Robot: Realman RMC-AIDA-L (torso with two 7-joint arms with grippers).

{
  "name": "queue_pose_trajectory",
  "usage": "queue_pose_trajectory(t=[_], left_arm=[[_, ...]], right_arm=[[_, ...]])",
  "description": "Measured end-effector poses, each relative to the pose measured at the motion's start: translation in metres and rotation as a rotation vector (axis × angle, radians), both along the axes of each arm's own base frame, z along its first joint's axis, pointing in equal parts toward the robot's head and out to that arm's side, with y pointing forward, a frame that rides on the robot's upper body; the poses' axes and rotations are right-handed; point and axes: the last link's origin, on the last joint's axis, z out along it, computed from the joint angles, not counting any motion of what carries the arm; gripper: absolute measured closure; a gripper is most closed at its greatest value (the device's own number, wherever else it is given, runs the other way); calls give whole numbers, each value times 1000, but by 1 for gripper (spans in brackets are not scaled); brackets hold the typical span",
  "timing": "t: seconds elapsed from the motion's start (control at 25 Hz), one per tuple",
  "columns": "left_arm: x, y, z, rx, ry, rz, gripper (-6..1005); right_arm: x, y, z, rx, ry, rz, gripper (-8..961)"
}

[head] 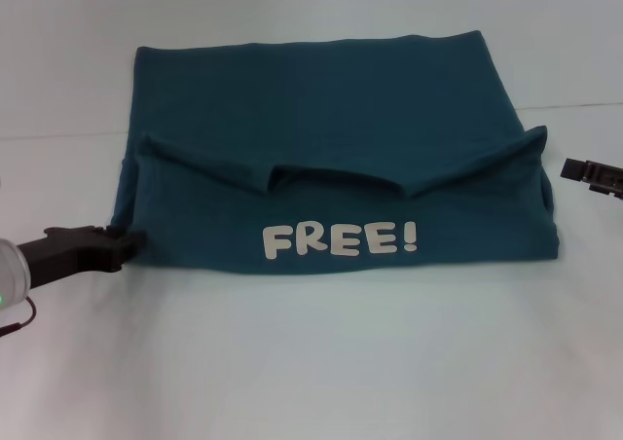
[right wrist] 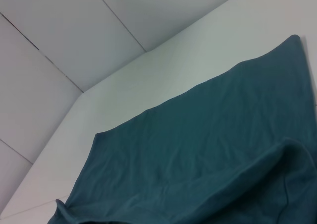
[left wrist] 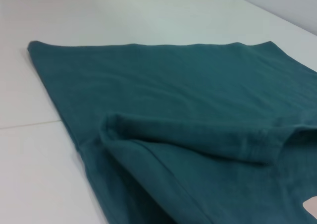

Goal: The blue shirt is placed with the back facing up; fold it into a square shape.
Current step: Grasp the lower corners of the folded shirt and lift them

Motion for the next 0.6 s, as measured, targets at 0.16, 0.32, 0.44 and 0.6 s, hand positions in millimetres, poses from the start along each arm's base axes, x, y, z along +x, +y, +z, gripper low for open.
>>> queue_pose_trajectory(t=[0.16, 0.32, 0.44, 0.6], left_arm=[[1, -1, -1, -11, 3, -8, 718], [4, -1, -4, -34, 10, -21, 612], [4, -1, -5, -38, 18, -22, 530], [4, -1, -6, -39, 24, -24, 461]], right_arm=[[0, 0, 0, 0, 1, -2, 113], [1, -1, 0, 0, 1, -4, 113], [1, -1, 1, 1, 1, -5, 112], [2, -1, 0, 1, 1, -6, 112]])
